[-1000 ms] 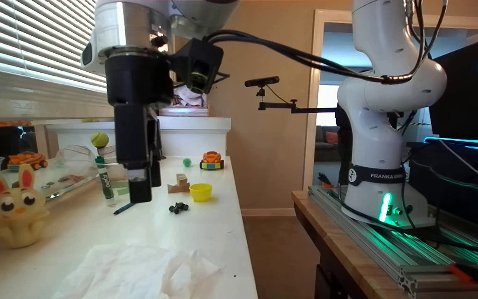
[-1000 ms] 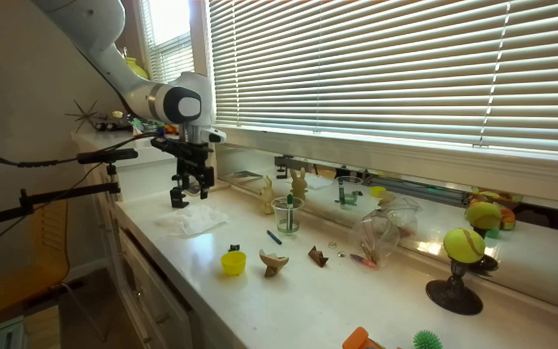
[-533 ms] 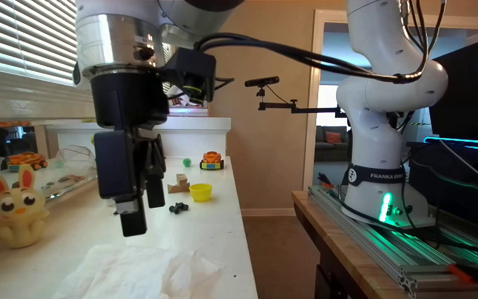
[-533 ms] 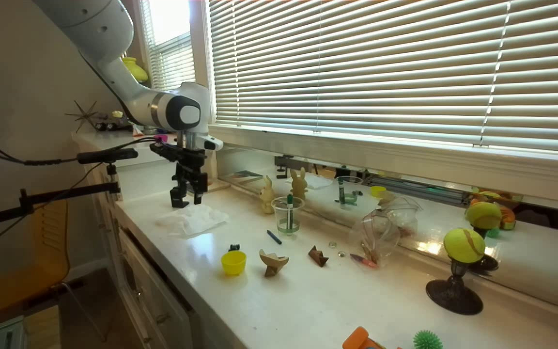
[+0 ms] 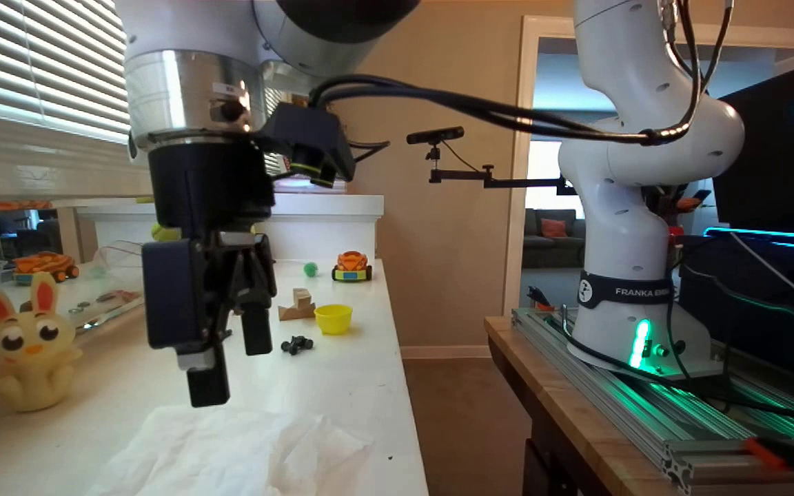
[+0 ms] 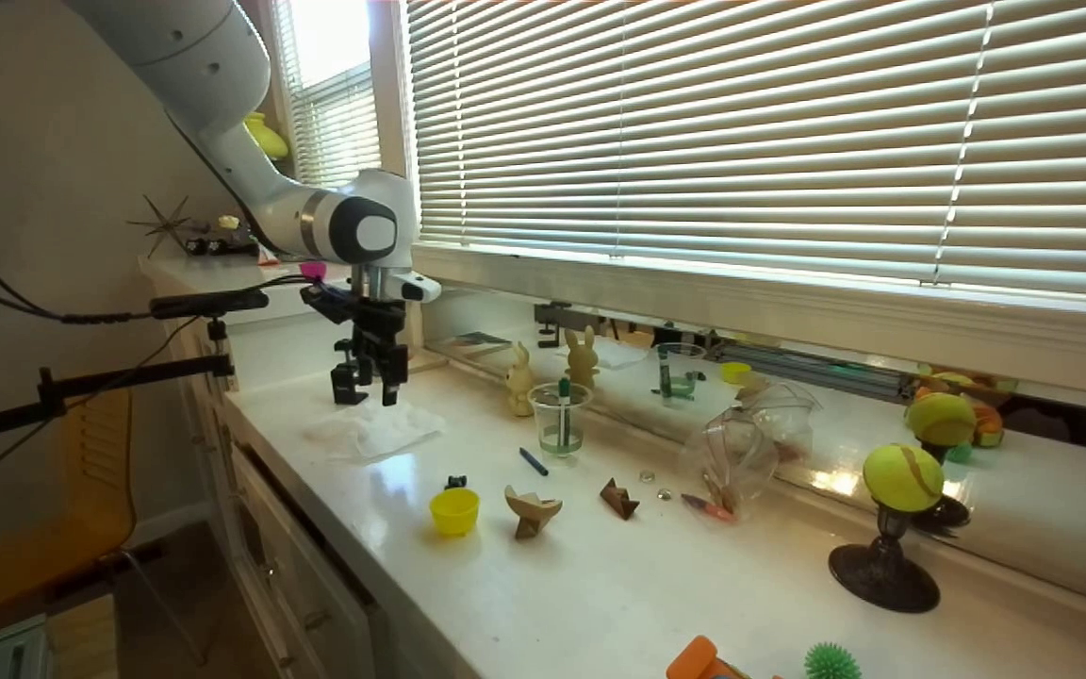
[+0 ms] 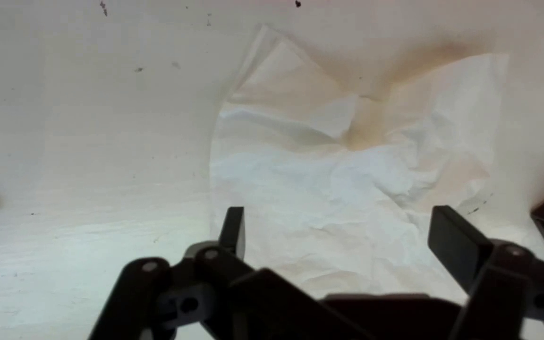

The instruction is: Use the paper towel to wipe the surface

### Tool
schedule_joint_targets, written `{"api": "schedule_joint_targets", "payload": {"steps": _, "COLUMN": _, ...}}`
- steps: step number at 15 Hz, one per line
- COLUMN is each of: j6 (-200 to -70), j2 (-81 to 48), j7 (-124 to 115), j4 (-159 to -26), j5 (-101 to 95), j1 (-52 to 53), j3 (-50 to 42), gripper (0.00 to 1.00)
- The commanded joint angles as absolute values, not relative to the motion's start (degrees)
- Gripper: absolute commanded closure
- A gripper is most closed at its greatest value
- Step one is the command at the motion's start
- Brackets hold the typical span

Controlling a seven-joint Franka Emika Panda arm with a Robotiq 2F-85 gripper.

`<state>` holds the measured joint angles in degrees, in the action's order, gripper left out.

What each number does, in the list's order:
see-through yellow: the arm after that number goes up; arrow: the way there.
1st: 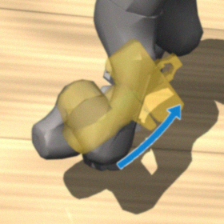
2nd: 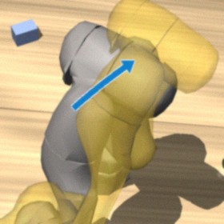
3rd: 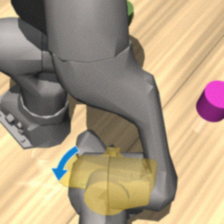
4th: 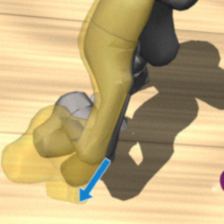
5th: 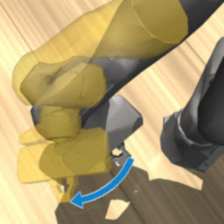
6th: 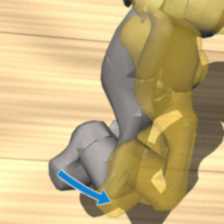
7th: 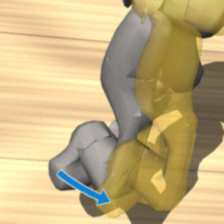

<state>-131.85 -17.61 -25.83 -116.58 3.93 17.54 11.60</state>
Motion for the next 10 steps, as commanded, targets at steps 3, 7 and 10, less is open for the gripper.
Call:
{"api": "schedule_joint_targets", "payload": {"steps": 3, "j6": -139.0, "j2": -22.0, "j7": -36.0, "j4": -115.9, "j5": 1.8, "j1": 21.0, "j3": 8.6, "gripper": 0.00}}
{"api": "schedule_joint_targets", "payload": {"steps": 7, "j6": -140.8, "j2": -24.0, "j7": -41.8, "j4": -115.8, "j5": -0.9, "j1": 23.7, "j3": 6.5, "gripper": 0.00}}
{"api": "schedule_joint_targets", "payload": {"steps": 10, "j6": -140.9, "j2": -24.6, "j7": -45.0, "j4": -115.9, "j5": -2.8, "j1": 25.0, "j3": 5.6, "gripper": 0.05}}
